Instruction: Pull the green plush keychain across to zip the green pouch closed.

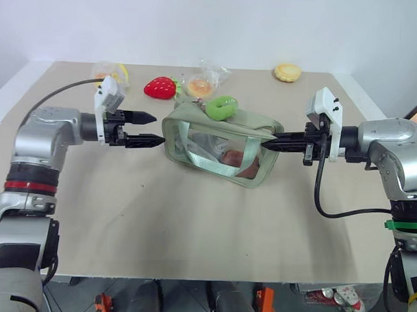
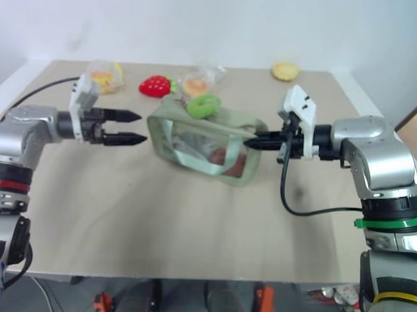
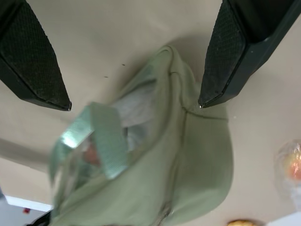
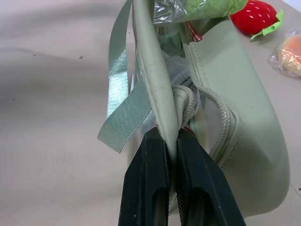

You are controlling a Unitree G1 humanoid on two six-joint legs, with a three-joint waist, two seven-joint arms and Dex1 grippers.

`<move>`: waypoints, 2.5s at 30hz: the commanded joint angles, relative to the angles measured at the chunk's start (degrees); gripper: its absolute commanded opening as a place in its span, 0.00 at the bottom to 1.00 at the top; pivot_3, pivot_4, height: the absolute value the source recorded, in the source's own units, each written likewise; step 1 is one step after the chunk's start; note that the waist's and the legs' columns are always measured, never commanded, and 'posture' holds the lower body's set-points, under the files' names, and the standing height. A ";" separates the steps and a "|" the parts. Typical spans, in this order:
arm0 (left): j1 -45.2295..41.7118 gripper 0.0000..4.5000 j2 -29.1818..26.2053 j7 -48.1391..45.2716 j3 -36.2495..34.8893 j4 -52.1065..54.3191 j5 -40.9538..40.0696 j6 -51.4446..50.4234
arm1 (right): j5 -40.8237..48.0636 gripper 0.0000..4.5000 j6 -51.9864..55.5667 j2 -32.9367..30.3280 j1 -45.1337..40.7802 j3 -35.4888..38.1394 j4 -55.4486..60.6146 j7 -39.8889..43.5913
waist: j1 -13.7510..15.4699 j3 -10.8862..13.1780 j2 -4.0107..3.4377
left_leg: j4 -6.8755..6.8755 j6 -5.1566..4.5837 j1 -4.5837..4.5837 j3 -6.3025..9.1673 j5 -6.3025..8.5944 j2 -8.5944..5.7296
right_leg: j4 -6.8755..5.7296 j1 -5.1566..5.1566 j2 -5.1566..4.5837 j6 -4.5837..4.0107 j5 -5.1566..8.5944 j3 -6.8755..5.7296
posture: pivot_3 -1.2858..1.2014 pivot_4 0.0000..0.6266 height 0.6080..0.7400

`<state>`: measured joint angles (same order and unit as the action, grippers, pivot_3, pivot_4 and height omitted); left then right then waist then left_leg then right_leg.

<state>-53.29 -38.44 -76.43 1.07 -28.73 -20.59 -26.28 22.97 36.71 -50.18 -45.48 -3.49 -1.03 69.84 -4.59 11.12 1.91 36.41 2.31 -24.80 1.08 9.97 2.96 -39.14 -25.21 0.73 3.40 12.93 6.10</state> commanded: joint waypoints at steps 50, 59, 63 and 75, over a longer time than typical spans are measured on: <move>3.39 0.00 -0.56 -3.31 0.78 18.84 -2.79 -6.91 | 7.03 0.45 1.45 -1.56 -0.20 6.36 5.15 1.89 | 0.19 0.00 0.00 | 0.00 0.00 -0.04 0.01 0.00 -0.02 | 0.00 -0.01 -0.02 0.01 0.01 0.00 | 0.52 0.24 1.00; 4.21 0.00 0.08 -2.68 0.93 18.42 -2.83 -5.45 | 15.81 0.99 3.83 -1.94 -11.17 15.36 1.90 0.52 | 0.23 0.04 -0.06 | 0.00 -0.01 -0.02 0.04 0.00 -0.01 | 0.00 0.02 -0.02 0.02 0.00 -0.04 | 0.52 0.24 1.00; 4.71 0.00 0.46 -2.28 0.91 18.61 -3.05 -5.00 | 0.33 0.99 -8.56 -1.13 -16.23 5.40 -3.02 -3.75 | 0.23 0.02 -0.05 | 0.00 -0.03 0.06 -0.01 -0.02 -0.01 | 0.02 0.06 -0.04 0.02 -0.02 -0.01 | 0.52 0.24 1.00; 6.90 0.00 0.19 -0.49 0.11 21.29 -4.41 -5.70 | -26.86 0.99 -43.57 1.14 -17.66 -10.40 -3.85 -7.19 | 0.41 -0.01 0.00 | -0.01 -0.01 -0.18 -0.07 0.00 -0.05 | 0.05 -0.11 -0.10 0.07 0.05 0.04 | 0.52 0.24 1.00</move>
<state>-46.58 -37.86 -77.24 1.59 -9.30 -24.22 -31.74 -3.69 -4.22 -49.13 -59.89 -15.48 -5.69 62.64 -4.18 11.12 1.91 36.40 2.30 -24.98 1.01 9.97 2.90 -39.09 -25.32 0.63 3.46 12.98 6.14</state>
